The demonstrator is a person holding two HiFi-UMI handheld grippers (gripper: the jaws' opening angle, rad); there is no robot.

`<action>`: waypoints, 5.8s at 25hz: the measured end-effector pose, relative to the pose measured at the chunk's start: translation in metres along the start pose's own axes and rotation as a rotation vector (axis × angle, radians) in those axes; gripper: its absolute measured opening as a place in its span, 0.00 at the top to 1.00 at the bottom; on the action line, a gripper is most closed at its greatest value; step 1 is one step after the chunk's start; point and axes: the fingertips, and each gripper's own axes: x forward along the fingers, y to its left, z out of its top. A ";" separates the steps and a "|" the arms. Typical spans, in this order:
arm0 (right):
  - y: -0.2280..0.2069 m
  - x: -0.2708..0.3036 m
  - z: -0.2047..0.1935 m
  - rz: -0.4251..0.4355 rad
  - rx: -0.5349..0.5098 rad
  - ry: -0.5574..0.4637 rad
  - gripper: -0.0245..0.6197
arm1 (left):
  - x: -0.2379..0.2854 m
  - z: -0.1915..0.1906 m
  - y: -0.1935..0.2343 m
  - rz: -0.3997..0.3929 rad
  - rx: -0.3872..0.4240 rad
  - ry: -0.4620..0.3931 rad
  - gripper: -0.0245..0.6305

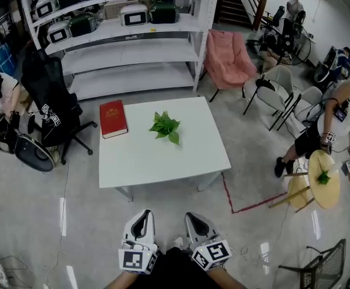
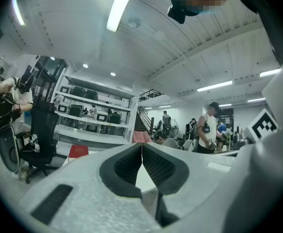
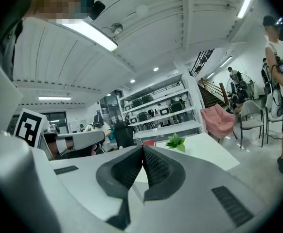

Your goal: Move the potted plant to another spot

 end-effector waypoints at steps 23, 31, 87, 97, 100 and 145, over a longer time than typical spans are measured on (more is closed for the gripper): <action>-0.081 0.025 -0.010 0.035 -0.007 0.064 0.94 | 0.068 -0.018 -0.013 0.080 0.009 0.023 0.93; -0.117 0.115 0.005 0.038 -0.023 0.093 0.94 | 0.154 -0.022 0.033 0.082 -0.019 0.033 0.93; -0.269 0.454 -0.079 0.643 -0.877 0.783 0.94 | 0.379 -0.018 0.134 0.423 -0.078 0.098 0.93; -0.261 0.462 -0.103 0.713 -0.967 0.850 0.94 | 0.389 -0.022 0.153 0.422 -0.094 0.126 0.93; -0.262 0.460 -0.109 0.730 -1.001 0.875 0.94 | 0.390 -0.022 0.157 0.426 -0.103 0.131 0.93; -0.245 0.459 -0.142 0.801 -1.307 0.943 0.94 | 0.367 -0.028 0.182 0.443 -0.154 0.143 0.93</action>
